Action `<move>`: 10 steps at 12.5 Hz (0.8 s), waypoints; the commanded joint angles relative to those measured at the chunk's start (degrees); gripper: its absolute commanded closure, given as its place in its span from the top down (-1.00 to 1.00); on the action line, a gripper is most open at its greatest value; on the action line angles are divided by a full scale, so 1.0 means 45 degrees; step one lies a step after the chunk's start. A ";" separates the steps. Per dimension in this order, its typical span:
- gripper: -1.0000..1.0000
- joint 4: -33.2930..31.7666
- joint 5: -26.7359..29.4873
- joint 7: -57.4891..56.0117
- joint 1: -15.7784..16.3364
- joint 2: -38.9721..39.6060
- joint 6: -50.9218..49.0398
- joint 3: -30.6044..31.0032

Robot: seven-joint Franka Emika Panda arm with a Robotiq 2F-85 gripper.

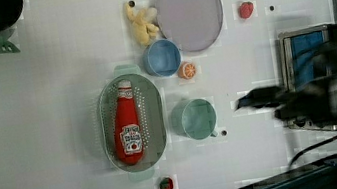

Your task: Pick ketchup from strainer and place it on the table

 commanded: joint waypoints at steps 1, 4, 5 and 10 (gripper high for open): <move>1.00 -0.0062 -0.0062 0.0671 -0.0050 -0.0026 0.0566 0.1376; 1.00 -0.1095 -0.0071 0.0671 -0.0035 0.0670 0.2092 0.2465; 1.00 -0.1619 -0.0084 0.0672 -0.0032 0.0872 0.2882 0.2705; 1.00 -0.4377 -0.0971 0.0670 -0.0014 0.2160 0.7777 0.3017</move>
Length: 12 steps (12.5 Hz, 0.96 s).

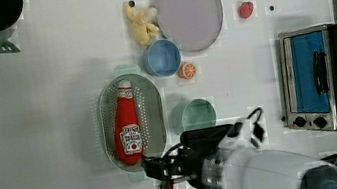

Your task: Pick ketchup from strainer and place it on the table

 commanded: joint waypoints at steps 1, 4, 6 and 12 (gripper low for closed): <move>1.00 -0.1196 -0.1161 0.0491 -0.0458 0.1203 0.1948 -0.0307; 1.00 -0.1590 -0.2213 0.0514 -0.0458 0.2534 0.3525 -0.0392; 1.00 -0.1549 -0.2896 0.0518 -0.0456 0.3468 0.4045 -0.0547; 1.00 -0.1234 -0.5051 0.1679 -0.0273 0.5856 0.5215 -0.1206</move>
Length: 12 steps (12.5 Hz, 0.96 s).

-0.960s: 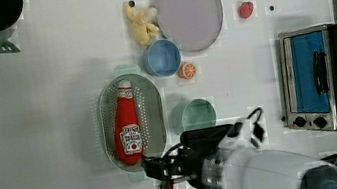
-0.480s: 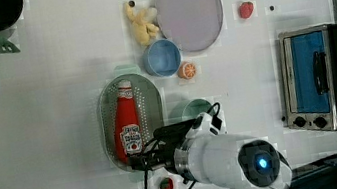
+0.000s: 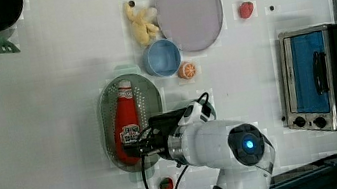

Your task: Pick ketchup from strainer and place it on the table

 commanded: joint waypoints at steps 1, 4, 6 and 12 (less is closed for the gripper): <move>1.00 0.0369 -0.0907 0.1566 0.0305 0.0998 0.0382 -0.0362; 1.00 0.1042 -0.1602 0.2299 0.0714 0.2052 0.0379 -0.0826; 1.00 0.1313 -0.1813 0.2475 0.0935 0.2450 0.0368 -0.1114; 0.19 0.1376 -0.1894 0.2542 0.0948 0.2044 0.0176 -0.0953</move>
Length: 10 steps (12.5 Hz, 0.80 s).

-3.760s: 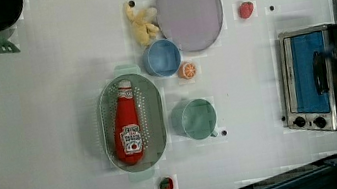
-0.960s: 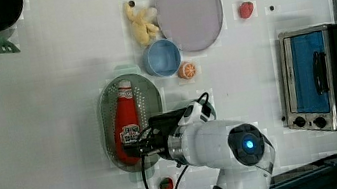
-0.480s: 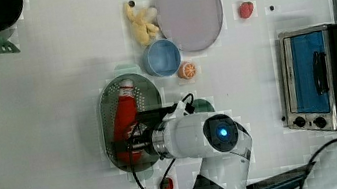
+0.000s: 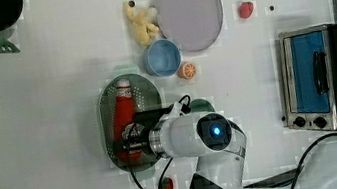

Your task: Pick ketchup from strainer and place it on the table

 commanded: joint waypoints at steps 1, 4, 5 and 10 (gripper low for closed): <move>0.19 0.0254 -0.0018 0.0651 0.0085 -0.1018 -0.0178 0.0183; 0.19 0.0247 0.0709 0.0651 -0.0205 -0.2682 -0.1227 0.0783; 0.19 0.0280 0.1389 0.0651 -0.0338 -0.3307 -0.1877 0.1122; 0.19 0.1445 0.5347 0.0609 -0.0833 -0.5540 -0.4360 0.1497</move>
